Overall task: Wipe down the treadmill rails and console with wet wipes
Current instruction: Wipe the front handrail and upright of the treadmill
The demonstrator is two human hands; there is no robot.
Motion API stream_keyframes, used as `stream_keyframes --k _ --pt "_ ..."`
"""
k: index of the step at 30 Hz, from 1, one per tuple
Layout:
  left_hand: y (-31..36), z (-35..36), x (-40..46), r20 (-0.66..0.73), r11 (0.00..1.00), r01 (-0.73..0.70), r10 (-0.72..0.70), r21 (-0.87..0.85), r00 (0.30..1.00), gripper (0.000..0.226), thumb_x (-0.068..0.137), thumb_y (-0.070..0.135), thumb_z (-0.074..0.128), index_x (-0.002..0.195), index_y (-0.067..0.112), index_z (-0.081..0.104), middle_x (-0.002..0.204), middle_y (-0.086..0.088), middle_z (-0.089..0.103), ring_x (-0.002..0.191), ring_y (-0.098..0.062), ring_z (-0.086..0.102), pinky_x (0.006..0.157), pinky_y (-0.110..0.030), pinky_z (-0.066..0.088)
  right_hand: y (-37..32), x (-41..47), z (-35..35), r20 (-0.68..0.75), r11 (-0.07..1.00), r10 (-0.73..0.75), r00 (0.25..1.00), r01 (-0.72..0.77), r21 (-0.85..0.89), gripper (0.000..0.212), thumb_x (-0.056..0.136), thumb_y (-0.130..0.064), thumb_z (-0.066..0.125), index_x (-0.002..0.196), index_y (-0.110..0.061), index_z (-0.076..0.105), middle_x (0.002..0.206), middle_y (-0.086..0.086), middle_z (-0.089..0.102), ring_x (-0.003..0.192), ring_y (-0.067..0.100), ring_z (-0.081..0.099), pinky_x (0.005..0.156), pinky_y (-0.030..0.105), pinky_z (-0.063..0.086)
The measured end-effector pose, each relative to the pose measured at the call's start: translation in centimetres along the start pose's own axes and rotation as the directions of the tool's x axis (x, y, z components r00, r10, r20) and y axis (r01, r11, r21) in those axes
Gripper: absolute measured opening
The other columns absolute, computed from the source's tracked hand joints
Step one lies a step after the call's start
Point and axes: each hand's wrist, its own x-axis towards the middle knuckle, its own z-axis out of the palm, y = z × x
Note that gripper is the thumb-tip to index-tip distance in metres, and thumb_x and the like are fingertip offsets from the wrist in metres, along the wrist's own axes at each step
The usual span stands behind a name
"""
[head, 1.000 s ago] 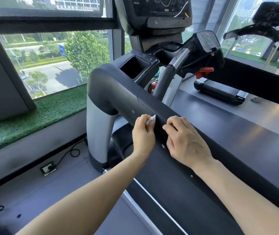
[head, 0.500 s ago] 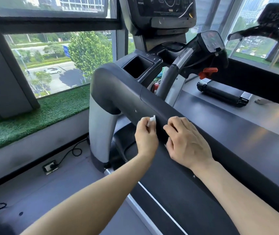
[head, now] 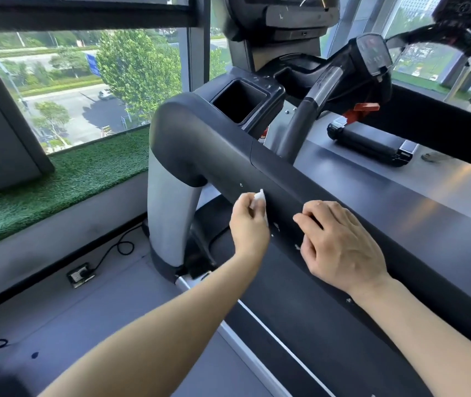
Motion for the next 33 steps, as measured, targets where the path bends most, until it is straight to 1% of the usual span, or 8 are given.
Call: stream_keyframes --k 3,7,14,17,19,22,27,33 --pt "0.8 -0.7 2.8 -0.096 0.999 -0.03 0.033 0.034 0.995 0.027 0.097 0.017 0.05 0.071 0.019 0.044 0.07 0.003 0.048 0.066 -0.01 0.041 0.058 -0.008 0.036 0.0 -0.1 0.0 -0.011 1.0 0.007 1.0 -0.007 -0.017 0.028 0.077 -0.013 0.046 0.098 -0.006 0.064 0.1 0.007 0.055 0.093 0.025 0.049 0.088 0.033 0.041" --pt "1.5 -2.2 7.6 -0.168 0.997 0.059 -0.051 0.044 0.985 0.03 0.097 0.021 0.047 0.069 0.018 0.039 0.066 0.005 0.04 0.067 -0.016 0.036 0.05 -0.013 0.031 0.0 0.0 0.1 0.001 0.999 -0.015 1.0 0.015 -0.033 0.029 0.076 -0.013 0.048 0.099 -0.007 0.064 0.101 0.007 0.056 0.094 0.025 0.048 0.09 0.033 0.039" --pt "0.0 0.1 0.5 -0.013 1.0 0.011 -0.012 -0.017 1.0 0.023 0.097 0.022 0.05 0.075 0.019 0.049 0.073 0.004 0.052 0.066 -0.006 0.045 0.061 -0.006 0.036 -0.1 -0.1 0.0 0.01 0.998 -0.016 1.0 0.017 -0.062 0.031 0.078 -0.015 0.045 0.1 -0.007 0.064 0.103 0.007 0.056 0.096 0.025 0.048 0.092 0.034 0.04" --pt "1.1 -0.9 3.7 -0.099 1.0 0.024 -0.023 0.0 0.995 0.028 0.097 0.018 0.049 0.07 0.021 0.044 0.067 0.006 0.046 0.061 -0.006 0.041 0.057 -0.007 0.036 -0.1 -0.1 0.1 0.003 0.997 -0.02 1.0 0.02 -0.073 0.031 0.077 -0.014 0.046 0.101 -0.007 0.064 0.103 0.008 0.056 0.096 0.026 0.048 0.092 0.034 0.04" --pt "1.5 -1.9 6.7 -0.162 0.994 0.105 -0.104 0.002 0.981 0.031 0.097 0.018 0.047 0.067 0.021 0.039 0.066 0.005 0.041 0.063 -0.013 0.038 0.055 -0.013 0.033 -0.1 -0.1 0.1 0.005 0.997 -0.021 1.0 0.021 -0.077 0.031 0.078 -0.015 0.046 0.101 -0.007 0.064 0.104 0.008 0.056 0.096 0.026 0.048 0.093 0.034 0.039" --pt "1.0 -1.9 7.1 -0.157 0.991 0.134 -0.13 0.013 0.979 0.03 0.097 0.02 0.047 0.068 0.02 0.039 0.067 0.004 0.04 0.065 -0.015 0.037 0.058 -0.022 0.035 -0.1 -0.1 0.1 0.002 0.997 -0.026 1.0 0.026 -0.079 0.031 0.078 -0.015 0.046 0.101 -0.007 0.064 0.103 0.008 0.057 0.096 0.026 0.048 0.093 0.034 0.039" --pt "0.2 -0.9 2.2 -0.018 1.0 0.026 -0.025 0.012 1.0 0.025 0.097 0.021 0.05 0.072 0.021 0.047 0.066 0.007 0.048 0.06 -0.005 0.042 0.058 -0.009 0.036 -0.2 0.0 0.1 -0.015 0.995 -0.029 0.999 0.027 -0.091 0.03 0.078 -0.015 0.044 0.098 -0.007 0.065 0.101 0.008 0.057 0.095 0.026 0.048 0.091 0.035 0.041" --pt "0.1 -2.2 7.7 -0.134 0.993 0.114 -0.11 0.025 0.985 0.026 0.097 0.025 0.048 0.073 0.015 0.044 0.071 -0.005 0.044 0.065 -0.017 0.037 0.063 -0.028 0.036 -0.2 -0.1 0.2 -0.026 0.994 -0.036 0.999 0.034 -0.101 0.032 0.078 -0.016 0.044 0.1 -0.007 0.065 0.102 0.008 0.057 0.095 0.027 0.048 0.091 0.036 0.04"
